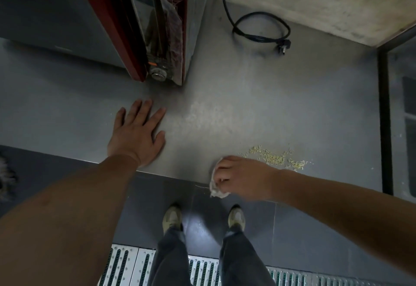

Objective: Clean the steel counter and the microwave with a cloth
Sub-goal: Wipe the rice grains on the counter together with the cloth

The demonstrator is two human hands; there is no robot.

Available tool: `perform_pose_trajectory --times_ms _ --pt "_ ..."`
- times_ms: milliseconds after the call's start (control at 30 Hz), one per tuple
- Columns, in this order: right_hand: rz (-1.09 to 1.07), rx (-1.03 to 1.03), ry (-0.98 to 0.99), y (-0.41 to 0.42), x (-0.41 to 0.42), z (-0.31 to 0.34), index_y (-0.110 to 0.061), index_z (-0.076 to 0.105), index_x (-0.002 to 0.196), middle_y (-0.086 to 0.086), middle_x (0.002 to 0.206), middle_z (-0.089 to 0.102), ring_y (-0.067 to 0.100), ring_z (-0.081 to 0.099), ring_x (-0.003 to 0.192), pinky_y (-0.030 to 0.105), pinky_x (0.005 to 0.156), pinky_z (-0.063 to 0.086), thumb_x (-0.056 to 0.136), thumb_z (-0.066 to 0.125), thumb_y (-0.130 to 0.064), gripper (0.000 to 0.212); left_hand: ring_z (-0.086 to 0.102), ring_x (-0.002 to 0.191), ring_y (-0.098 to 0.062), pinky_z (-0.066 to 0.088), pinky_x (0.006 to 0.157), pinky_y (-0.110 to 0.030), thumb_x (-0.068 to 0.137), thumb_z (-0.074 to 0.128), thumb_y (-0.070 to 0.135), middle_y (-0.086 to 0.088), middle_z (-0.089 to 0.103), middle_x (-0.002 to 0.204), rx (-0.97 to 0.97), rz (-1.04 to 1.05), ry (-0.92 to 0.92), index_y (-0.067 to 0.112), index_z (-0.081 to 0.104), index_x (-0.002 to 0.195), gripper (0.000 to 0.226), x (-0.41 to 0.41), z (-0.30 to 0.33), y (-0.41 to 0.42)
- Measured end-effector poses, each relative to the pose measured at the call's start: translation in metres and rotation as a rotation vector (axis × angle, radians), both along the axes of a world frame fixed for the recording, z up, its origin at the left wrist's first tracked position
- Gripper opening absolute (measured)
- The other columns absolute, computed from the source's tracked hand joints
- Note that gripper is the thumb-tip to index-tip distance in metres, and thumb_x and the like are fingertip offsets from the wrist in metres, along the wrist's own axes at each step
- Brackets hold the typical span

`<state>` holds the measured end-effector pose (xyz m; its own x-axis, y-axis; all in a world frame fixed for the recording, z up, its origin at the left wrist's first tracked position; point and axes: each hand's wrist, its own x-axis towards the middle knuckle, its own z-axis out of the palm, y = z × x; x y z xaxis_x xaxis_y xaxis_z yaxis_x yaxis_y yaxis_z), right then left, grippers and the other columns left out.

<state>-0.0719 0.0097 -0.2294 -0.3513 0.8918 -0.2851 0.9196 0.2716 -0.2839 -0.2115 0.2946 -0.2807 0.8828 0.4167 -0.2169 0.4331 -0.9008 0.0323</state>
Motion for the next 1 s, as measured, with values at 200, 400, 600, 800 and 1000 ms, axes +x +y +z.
perform_pose_trajectory --times_ms 200,400,600,800,1000 --pt "0.008 -0.103 -0.115 -0.017 0.019 0.014 -0.022 0.070 0.092 -0.002 0.101 0.064 0.026 0.057 0.105 0.040 0.094 0.048 0.070 0.065 -0.013 0.025 0.000 0.153 -0.023 0.007 0.121 -0.050 0.094 0.019 0.057 0.002 0.007 0.167 0.006 -0.012 0.002 0.038 0.009 0.158 0.067 -0.001 -0.003 0.001" --pt "-0.320 -0.039 0.043 -0.014 0.048 0.052 -0.021 0.073 0.083 0.000 0.096 0.068 0.024 0.063 0.091 0.036 0.085 0.053 0.065 0.046 -0.008 0.035 -0.002 0.153 -0.023 0.006 0.120 -0.050 0.096 0.017 0.056 0.002 0.002 0.168 0.028 -0.022 0.045 0.040 0.000 0.157 0.066 -0.001 -0.003 0.001" --pt "-0.897 0.010 0.015 -0.035 0.096 0.113 -0.024 0.072 0.108 -0.002 0.113 0.066 0.018 0.063 0.098 0.028 0.086 0.049 0.083 0.053 0.000 0.040 -0.005 0.153 -0.025 0.007 0.120 -0.053 0.099 0.017 0.053 0.000 -0.005 0.168 -0.003 -0.010 0.163 0.037 -0.003 0.158 0.064 0.003 0.018 -0.008" --pt "-1.134 -0.098 -0.062 -0.061 0.120 0.125 -0.016 0.069 0.115 0.008 0.111 0.071 0.030 0.063 0.100 0.032 0.081 0.046 0.092 0.052 -0.015 0.029 0.056 0.121 -0.026 0.037 0.106 -0.047 0.092 0.046 0.047 -0.004 0.057 0.134 0.006 -0.006 0.420 0.024 0.057 0.130 0.046 0.052 0.096 -0.032" --pt "-1.230 -0.222 -0.078 -0.061 0.112 0.150 -0.017 0.073 0.106 0.008 0.107 0.071 0.028 0.062 0.096 0.031 0.078 0.047 0.093 0.050 -0.020 0.026 0.064 0.106 -0.035 0.050 0.084 -0.037 0.097 0.043 0.028 -0.015 0.067 0.115 -0.027 -0.170 0.140 0.012 0.067 0.111 0.032 0.098 0.173 -0.104"
